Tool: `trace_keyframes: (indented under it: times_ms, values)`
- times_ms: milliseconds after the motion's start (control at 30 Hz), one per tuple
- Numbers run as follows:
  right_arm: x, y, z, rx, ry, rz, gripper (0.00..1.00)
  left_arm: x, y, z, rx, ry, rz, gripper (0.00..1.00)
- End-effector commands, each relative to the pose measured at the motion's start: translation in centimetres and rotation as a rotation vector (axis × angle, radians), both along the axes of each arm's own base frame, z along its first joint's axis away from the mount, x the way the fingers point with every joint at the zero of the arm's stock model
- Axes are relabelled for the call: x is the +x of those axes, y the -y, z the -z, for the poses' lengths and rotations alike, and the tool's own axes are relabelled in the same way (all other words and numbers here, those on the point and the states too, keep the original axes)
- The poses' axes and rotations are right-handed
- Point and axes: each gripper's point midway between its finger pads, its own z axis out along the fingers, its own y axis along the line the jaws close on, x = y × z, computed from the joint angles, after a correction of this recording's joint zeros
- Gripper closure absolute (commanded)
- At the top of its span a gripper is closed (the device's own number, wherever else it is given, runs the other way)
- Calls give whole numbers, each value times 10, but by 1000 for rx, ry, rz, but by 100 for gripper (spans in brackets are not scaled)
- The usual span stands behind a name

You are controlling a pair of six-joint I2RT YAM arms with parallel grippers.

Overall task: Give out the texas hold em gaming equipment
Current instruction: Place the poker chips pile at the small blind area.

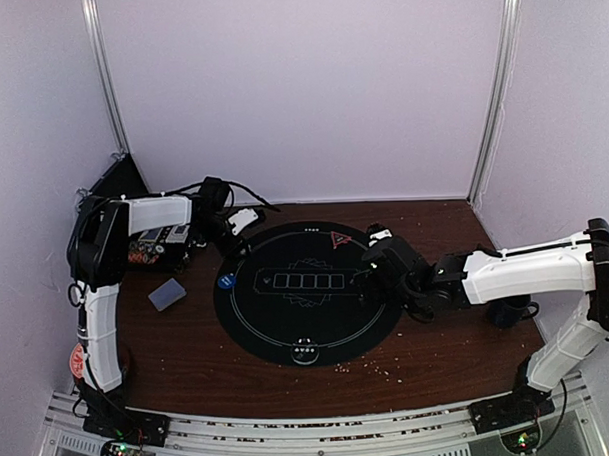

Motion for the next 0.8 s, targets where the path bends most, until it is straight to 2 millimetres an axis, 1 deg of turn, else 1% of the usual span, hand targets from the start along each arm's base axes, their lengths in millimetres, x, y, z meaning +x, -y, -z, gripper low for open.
trace_keyframes:
  times_ms: [0, 133, 267, 500, 767]
  values:
    - [2, 7, -3, -3, 20, 32, 0, 2, -7, 1, -29, -31, -35, 94]
    - [2, 7, -3, -4, 21, 34, 0, -1, -16, 13, -4, -54, -75, 94]
    - [2, 7, 0, -10, 18, 35, 0, -1, -24, 20, 1, -73, -107, 94]
    - [2, 8, 0, -15, 18, 38, 0, -5, -35, 35, 29, -101, -152, 93]
    - [2, 8, -1, -16, 22, 41, 0, -11, -41, 42, 51, -116, -175, 93]
